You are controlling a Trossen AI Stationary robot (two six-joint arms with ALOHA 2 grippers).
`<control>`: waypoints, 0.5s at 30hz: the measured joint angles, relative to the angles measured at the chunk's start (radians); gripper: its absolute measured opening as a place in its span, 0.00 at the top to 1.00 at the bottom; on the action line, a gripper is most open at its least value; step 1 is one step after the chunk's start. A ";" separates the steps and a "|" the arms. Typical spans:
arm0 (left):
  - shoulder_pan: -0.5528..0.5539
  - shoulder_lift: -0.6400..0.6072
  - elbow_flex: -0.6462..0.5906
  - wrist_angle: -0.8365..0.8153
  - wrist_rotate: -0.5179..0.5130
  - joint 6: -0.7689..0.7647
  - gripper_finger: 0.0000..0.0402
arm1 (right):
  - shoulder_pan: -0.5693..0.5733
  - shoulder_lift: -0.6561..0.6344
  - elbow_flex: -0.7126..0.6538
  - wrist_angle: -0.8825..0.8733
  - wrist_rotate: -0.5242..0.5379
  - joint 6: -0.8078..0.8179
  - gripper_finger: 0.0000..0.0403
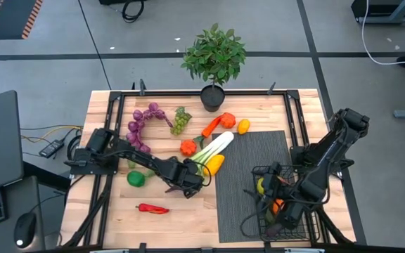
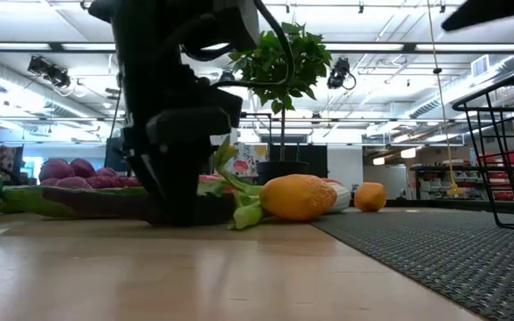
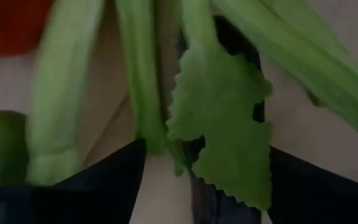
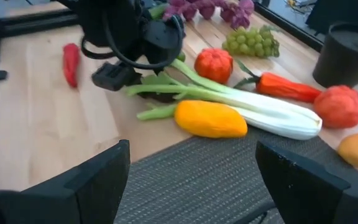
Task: Build produce basket
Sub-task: Put the eggplant into the black wire basket
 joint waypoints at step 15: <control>-0.009 0.013 0.029 -0.027 0.035 0.170 0.74 | -0.028 0.000 -0.092 0.179 0.027 -0.023 0.13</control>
